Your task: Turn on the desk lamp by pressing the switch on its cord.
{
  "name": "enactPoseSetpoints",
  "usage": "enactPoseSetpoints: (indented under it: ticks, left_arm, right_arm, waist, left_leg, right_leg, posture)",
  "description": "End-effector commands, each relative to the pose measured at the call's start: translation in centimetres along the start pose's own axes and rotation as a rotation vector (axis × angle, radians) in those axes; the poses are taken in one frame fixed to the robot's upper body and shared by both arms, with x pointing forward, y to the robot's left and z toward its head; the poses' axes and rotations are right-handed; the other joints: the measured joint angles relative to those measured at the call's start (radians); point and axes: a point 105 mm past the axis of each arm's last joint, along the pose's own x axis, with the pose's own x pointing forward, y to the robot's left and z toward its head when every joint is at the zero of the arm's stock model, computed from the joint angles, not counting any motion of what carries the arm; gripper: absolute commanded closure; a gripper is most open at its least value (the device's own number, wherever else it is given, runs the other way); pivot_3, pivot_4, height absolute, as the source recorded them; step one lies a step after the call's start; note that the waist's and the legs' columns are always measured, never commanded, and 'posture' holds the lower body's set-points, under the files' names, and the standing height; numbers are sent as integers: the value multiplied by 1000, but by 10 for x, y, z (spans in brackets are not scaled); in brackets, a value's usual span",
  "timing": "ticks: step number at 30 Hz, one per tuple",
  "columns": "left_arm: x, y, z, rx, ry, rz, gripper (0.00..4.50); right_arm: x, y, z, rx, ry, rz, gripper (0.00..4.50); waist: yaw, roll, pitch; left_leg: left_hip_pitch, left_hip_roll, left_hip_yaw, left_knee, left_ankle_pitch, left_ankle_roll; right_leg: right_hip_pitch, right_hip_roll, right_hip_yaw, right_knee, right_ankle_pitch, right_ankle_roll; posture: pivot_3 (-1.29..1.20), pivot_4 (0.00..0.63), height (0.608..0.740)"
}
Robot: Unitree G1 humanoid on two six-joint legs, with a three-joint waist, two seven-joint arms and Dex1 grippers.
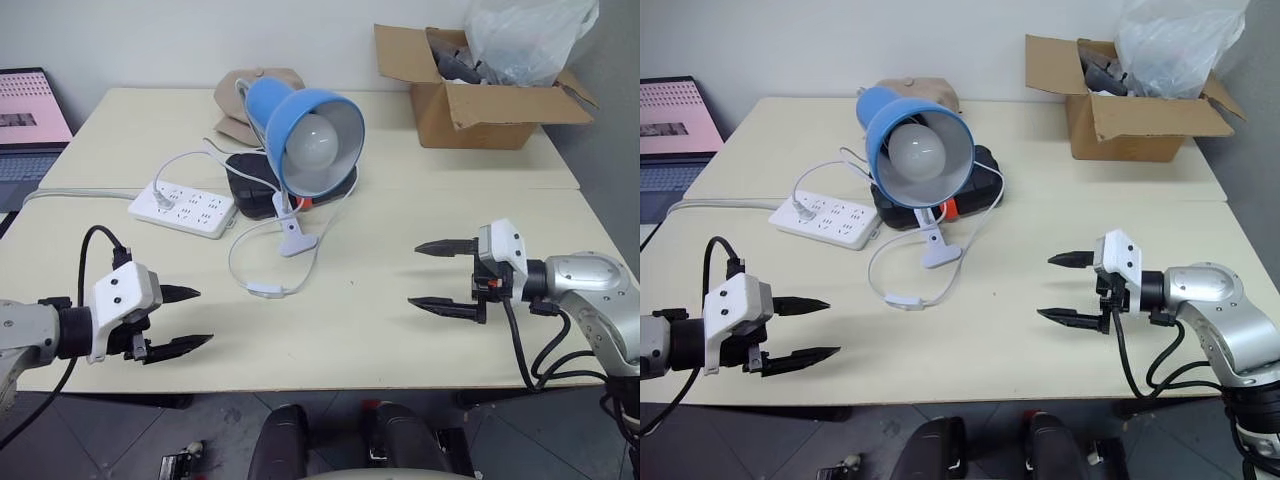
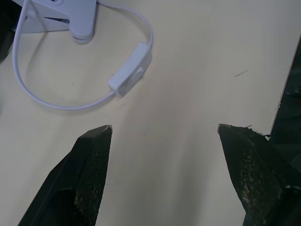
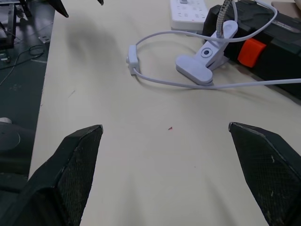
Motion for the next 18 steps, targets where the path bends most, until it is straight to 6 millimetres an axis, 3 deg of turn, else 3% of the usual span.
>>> enactPoseSetpoints:
  ticks: [1, 10, 14, 18]
  left_arm:
    - [-2, 2, 7, 45, -21, 21, 758]
    - [2, -2, 16, 84, -83, 18, 758]
    - [2, 9, 16, 60, -127, 54, 758]
    - [4, 14, -2, 118, -15, 44, 99]
  right_arm:
    - [2, 1, 9, -54, -13, 14, 0]
    - [4, 3, 11, -55, -11, 27, 0]
    - [8, 5, 14, -56, -18, 36, 0]
    - [11, 6, 17, -60, -22, 39, 0]
  waist:
    - [0, 0, 0]
    - [0, 0, 0]
    - [1, 0, 0]
    - [0, 0, 0]
  left_leg:
    - [0, 0, 0, 0, 0, 0]
    - [0, 0, 0, 1, 0, 0]
    - [0, 0, 0, 1, 0, 0]
    - [1, 0, -1, 3, 0, 0]
  right_leg:
    - [0, 0, 0, 0, 0, 0]
    - [0, 0, 0, 1, 0, 0]
    - [1, 0, 0, 2, 0, 0]
    - [1, 1, 0, 3, 0, 0]
  posture:
    - [0, 150, 740]
    - [0, 150, 740]
    - [0, 150, 740]
    - [0, 150, 740]
